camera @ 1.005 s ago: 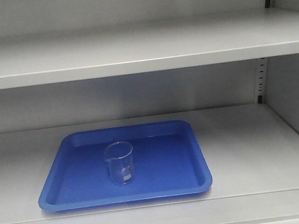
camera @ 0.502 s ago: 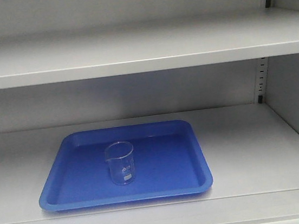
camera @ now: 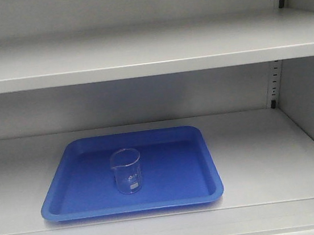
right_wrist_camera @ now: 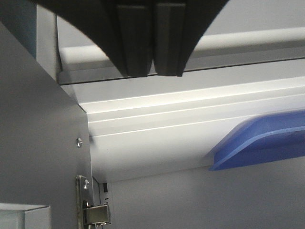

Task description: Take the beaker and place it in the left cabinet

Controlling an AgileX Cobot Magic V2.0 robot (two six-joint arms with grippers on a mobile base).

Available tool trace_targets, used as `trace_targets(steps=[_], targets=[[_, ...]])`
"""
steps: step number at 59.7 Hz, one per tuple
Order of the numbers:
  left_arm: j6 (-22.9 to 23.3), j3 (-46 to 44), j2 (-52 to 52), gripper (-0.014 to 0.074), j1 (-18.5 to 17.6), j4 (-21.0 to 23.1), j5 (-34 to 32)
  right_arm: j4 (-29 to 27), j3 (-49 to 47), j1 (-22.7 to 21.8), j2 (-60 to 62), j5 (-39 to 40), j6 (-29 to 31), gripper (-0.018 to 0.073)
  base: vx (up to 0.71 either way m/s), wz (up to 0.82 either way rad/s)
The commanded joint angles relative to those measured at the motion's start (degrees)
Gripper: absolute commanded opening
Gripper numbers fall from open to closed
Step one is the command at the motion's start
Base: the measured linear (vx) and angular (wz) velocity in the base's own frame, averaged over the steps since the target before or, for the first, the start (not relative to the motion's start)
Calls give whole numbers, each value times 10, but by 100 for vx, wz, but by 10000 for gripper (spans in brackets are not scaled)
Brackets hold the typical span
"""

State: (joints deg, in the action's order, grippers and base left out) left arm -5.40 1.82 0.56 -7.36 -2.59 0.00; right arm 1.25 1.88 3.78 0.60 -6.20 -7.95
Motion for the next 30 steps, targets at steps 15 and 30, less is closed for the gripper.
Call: trace_targets(steps=[15,30], targets=[[2,9,11,1,0,2,-43,29,2,-10,8,59,12,1,0,0],[2,9,11,1,0,2,-43,29,2,-10,8,59,12,1,0,0]])
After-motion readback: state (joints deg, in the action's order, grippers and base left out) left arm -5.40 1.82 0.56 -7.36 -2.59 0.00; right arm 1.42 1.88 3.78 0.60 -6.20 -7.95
